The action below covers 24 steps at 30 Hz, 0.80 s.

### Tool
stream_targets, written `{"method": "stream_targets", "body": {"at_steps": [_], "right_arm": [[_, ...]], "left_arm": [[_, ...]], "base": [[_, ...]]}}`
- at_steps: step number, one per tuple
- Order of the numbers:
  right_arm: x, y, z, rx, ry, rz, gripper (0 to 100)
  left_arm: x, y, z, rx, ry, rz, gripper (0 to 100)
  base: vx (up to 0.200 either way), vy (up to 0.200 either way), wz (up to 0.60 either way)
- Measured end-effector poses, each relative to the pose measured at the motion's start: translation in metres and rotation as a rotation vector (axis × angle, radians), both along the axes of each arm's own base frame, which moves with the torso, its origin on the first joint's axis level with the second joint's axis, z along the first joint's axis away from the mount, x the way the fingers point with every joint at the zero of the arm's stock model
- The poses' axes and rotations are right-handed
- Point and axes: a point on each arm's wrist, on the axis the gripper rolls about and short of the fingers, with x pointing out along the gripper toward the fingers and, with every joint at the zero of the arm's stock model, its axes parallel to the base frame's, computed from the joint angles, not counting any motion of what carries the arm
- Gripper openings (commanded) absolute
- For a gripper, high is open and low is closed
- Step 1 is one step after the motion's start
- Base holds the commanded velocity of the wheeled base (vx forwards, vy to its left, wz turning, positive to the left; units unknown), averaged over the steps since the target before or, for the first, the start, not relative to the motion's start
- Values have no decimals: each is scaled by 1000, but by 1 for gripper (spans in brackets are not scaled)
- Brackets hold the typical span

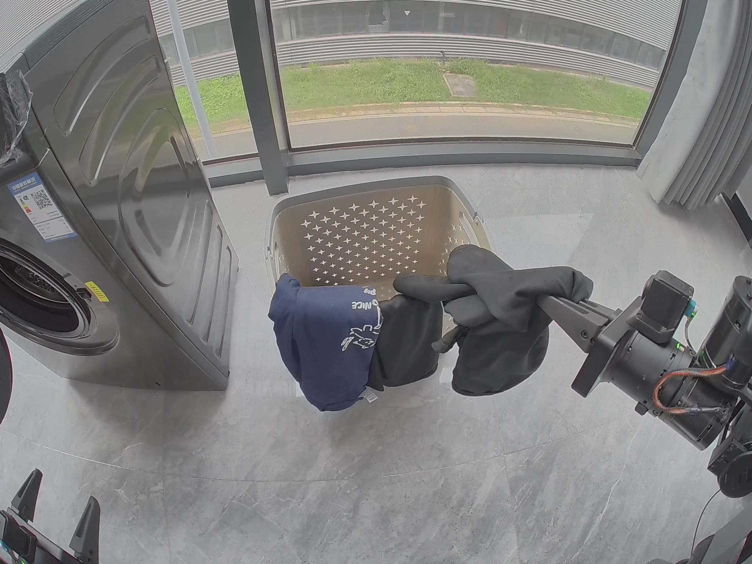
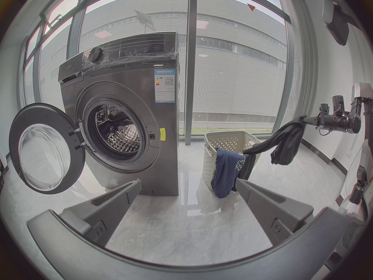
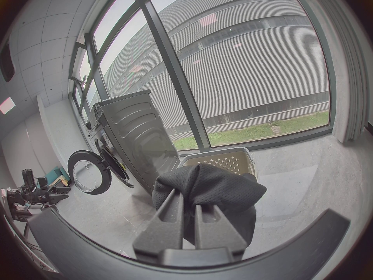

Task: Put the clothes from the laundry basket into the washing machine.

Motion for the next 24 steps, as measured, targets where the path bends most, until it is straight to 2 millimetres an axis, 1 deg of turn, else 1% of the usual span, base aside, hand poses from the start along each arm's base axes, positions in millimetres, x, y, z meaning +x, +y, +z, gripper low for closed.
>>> {"method": "stream_targets", "body": {"at_steps": [24], "right_arm": [[-6,7,-1,-1,1,44,0]], "left_arm": [[0,0,0,0,0,-1,100]], "base": [[0,200,0]]}}
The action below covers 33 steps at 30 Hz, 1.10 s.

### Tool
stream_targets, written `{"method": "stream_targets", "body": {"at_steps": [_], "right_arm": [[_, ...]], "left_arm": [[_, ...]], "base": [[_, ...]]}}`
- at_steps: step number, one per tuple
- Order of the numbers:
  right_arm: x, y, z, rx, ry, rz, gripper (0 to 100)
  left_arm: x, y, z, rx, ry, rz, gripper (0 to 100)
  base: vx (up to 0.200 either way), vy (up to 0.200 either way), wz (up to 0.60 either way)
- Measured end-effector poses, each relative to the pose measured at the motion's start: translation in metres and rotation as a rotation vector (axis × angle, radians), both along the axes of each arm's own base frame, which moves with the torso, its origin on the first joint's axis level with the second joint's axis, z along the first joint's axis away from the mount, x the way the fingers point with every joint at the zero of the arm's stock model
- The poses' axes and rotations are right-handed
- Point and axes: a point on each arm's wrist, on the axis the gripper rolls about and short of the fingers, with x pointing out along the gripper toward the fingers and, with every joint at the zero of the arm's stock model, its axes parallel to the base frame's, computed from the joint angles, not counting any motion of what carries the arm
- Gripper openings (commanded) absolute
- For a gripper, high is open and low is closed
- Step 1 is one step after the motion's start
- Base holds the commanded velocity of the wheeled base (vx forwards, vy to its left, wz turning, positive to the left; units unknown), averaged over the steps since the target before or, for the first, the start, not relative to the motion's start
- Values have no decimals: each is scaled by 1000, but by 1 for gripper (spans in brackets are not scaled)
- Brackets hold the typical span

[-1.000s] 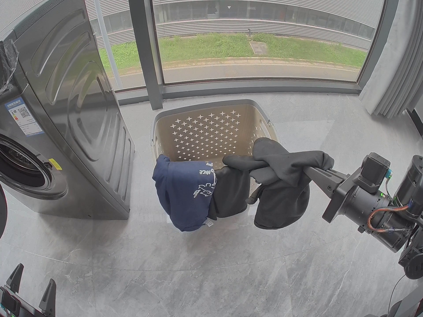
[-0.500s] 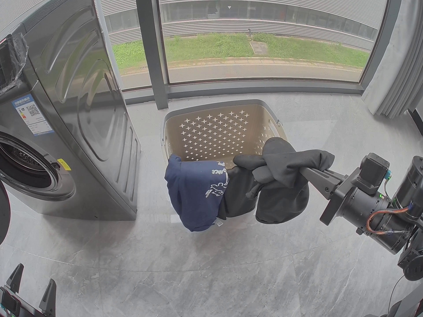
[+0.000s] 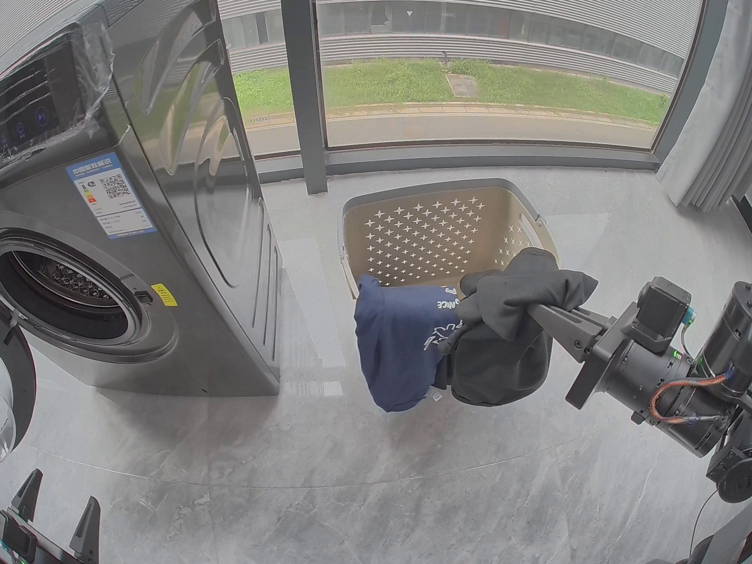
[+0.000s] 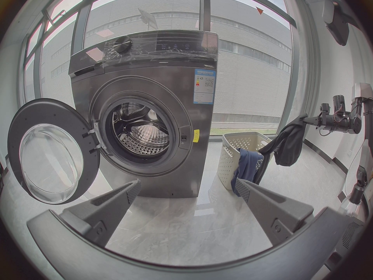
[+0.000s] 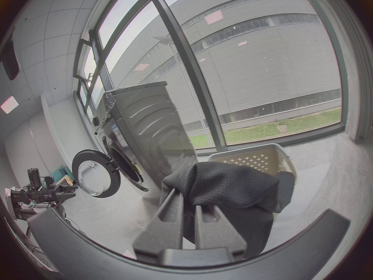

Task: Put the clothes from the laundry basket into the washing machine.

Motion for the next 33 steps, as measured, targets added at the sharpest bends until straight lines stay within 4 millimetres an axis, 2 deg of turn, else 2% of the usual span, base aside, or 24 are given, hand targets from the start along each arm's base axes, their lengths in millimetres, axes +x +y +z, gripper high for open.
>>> {"method": "stream_targets", "body": {"at_steps": [22,28,33], "right_arm": [[-7,5,0,8,-10,43,0],[-5,5,2,13,-12,33,0],[-3,4,2,13,-10,20,0]], "left_arm": [[0,0,0,0,1,0,100],[0,0,0,0,0,0,100],[0,0,0,0,1,0,100]], "base": [[0,200,0],[0,0,0],[-200,0,0]]}}
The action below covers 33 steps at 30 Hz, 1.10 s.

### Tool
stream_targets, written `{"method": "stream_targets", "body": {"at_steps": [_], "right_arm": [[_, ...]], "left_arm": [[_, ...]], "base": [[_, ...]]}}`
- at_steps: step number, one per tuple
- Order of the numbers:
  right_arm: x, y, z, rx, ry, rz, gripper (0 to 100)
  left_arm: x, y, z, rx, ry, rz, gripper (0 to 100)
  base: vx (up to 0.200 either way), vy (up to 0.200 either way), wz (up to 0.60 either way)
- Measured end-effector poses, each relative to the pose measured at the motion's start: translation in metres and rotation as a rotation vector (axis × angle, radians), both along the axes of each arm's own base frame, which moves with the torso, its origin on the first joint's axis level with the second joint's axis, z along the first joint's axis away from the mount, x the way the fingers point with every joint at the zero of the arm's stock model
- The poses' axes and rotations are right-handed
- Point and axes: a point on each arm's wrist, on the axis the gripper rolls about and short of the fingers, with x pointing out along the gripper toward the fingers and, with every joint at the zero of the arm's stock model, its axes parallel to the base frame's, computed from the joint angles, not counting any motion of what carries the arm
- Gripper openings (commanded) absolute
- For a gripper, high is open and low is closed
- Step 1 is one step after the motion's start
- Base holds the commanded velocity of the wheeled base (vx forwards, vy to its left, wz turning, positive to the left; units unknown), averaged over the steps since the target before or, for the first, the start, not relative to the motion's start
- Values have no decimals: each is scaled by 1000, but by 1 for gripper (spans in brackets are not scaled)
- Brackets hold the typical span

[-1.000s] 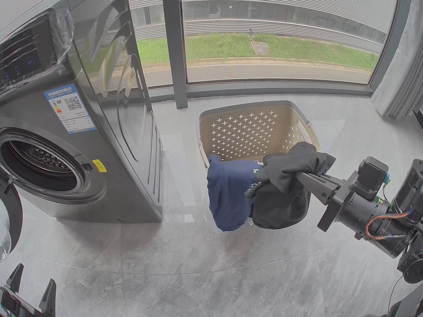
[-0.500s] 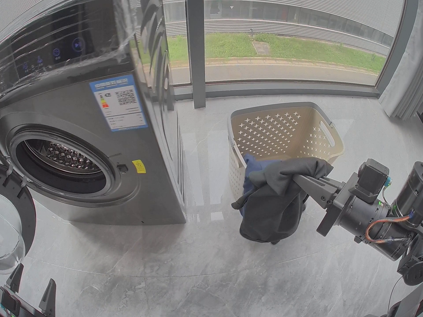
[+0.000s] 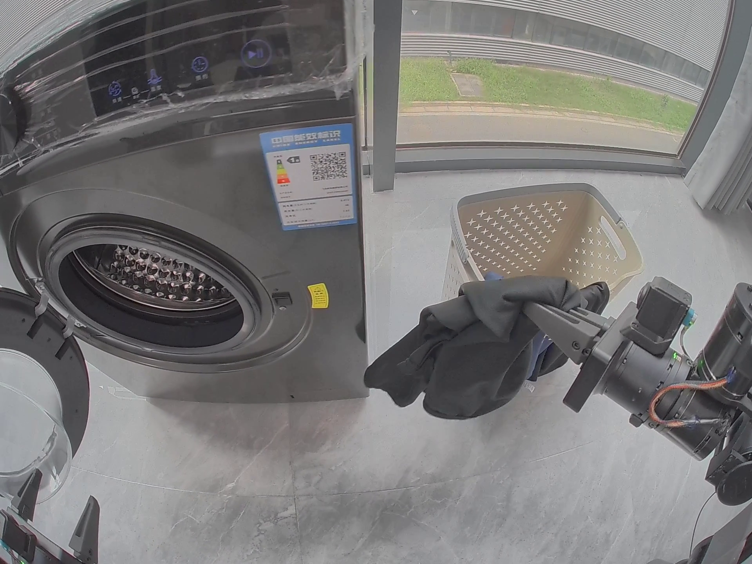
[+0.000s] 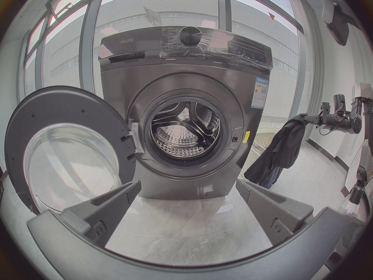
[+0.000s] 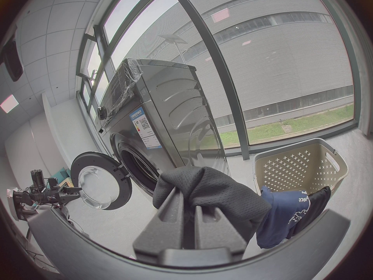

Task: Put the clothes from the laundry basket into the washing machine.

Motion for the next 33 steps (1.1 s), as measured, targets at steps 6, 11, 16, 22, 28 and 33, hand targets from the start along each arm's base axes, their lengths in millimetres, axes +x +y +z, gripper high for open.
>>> {"method": "stream_targets", "body": {"at_steps": [6,11,16,22,28,33], "right_arm": [[1,-1,-1,-2,4,-7,0],[5,-4,-1,-4,7,-29,0],[12,-11,-3,-8,12,-73,0],[16,-16,-5,-17,26,-120,0],[17,-16,-5,-14,31,-178,0],[16,-16,-6,-17,35,-181,0]], "left_arm": [[0,0,0,0,0,0,100],[0,0,0,0,0,1,100],[0,0,0,0,0,0,100],[0,0,0,0,0,0,100],[0,0,0,0,0,0,100],[0,0,0,0,0,0,100]], "base": [[-200,0,0],[-200,0,0],[-80,0,0],[0,0,0],[0,100,0],[0,200,0]]}}
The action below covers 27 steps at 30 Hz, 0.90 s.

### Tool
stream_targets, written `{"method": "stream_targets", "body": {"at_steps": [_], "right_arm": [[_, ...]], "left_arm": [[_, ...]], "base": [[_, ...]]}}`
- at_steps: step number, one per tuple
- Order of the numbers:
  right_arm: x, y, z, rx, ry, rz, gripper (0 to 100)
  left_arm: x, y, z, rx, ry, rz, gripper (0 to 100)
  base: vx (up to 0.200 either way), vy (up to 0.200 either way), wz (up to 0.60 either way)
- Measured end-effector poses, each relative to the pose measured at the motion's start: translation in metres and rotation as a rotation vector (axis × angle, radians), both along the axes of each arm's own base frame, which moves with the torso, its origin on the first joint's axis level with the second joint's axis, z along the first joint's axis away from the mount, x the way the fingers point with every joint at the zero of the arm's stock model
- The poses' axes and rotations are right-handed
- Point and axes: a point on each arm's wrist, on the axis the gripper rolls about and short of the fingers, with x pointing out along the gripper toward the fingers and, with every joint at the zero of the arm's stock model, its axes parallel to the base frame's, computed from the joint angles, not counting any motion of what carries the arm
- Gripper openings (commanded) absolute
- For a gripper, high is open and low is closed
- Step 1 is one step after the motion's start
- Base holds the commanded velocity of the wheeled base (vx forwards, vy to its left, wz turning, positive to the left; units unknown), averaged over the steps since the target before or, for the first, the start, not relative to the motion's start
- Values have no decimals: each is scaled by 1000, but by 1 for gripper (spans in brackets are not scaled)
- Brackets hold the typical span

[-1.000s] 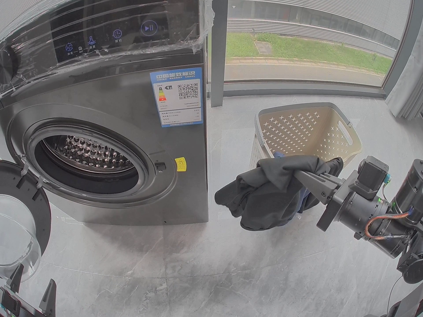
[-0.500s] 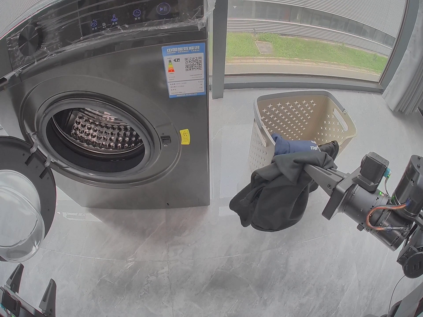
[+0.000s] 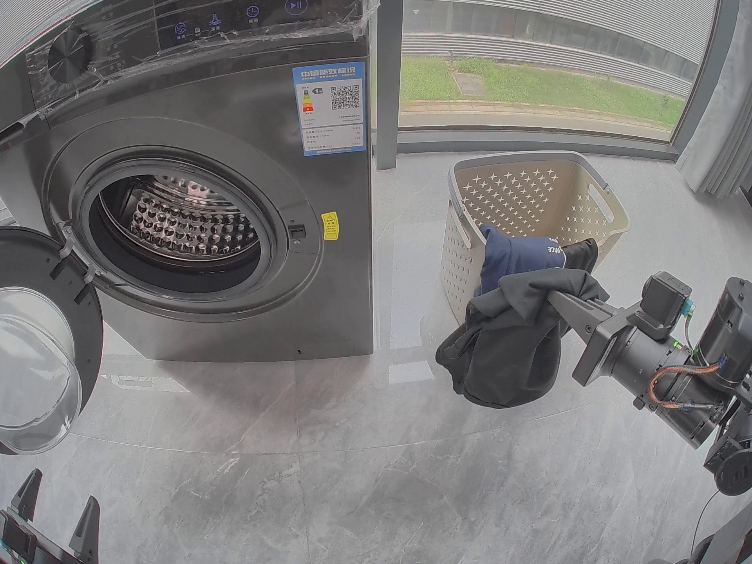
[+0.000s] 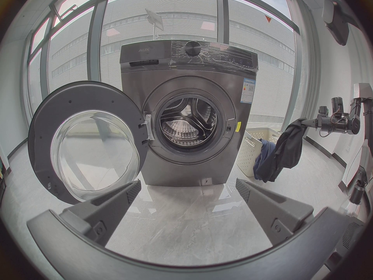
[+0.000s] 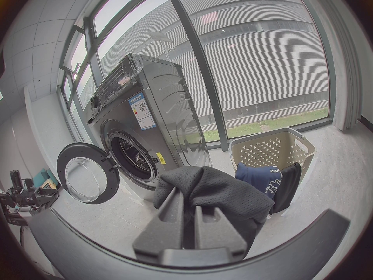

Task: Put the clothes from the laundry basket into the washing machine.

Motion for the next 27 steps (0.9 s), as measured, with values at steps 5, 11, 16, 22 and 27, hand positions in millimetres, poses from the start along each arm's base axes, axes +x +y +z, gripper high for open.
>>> {"method": "stream_targets", "body": {"at_steps": [5,11,16,22,27], "right_arm": [[-1,1,-1,-2,2,4,0],[-4,5,-1,11,7,27,0],[-11,10,-4,59,49,63,0],[-17,9,-11,22,57,8,0],[-21,3,-18,-41,53,-15,0]], "left_arm": [[0,0,0,0,0,0,100],[0,0,0,-1,0,0,100],[0,0,0,-1,0,0,100],[0,0,0,-1,0,0,100],[0,0,0,-1,0,0,100]], "base": [[0,200,0],[0,200,0],[0,80,0],[0,0,0],[0,200,0]]}}
